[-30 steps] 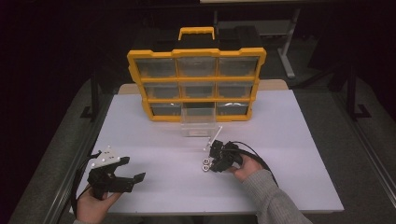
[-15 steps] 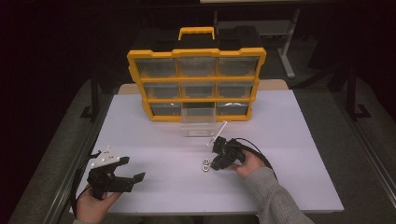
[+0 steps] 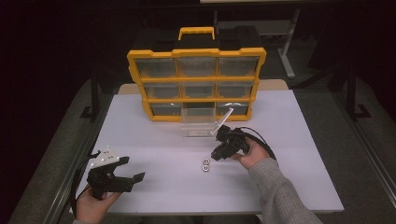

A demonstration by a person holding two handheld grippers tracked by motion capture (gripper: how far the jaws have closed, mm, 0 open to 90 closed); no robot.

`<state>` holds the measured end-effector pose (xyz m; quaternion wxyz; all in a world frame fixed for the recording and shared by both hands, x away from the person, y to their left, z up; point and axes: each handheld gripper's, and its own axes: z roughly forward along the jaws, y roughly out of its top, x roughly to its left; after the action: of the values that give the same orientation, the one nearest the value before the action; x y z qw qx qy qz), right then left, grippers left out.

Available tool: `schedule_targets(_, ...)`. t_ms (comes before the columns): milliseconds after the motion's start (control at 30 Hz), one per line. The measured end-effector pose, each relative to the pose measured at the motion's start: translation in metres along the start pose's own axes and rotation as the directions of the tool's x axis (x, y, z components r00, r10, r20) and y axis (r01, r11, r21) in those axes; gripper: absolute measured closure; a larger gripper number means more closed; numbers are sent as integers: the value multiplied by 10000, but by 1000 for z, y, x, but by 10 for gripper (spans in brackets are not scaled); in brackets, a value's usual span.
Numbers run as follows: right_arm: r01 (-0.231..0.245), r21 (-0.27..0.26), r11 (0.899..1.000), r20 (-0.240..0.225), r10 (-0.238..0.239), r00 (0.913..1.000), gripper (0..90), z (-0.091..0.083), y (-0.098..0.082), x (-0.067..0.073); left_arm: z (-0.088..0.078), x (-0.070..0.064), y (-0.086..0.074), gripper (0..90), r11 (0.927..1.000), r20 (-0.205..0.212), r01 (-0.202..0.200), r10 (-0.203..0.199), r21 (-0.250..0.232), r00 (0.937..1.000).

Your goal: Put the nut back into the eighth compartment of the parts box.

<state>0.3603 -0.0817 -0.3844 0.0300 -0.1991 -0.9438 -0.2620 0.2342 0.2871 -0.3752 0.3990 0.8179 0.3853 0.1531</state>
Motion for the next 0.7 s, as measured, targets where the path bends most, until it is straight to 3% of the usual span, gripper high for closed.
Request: schedule_targets(700,-1,-450,9990,101,6,9999,691,-44,37,-18,-4,0,2,169,10000,5,61,-61,56,10000)
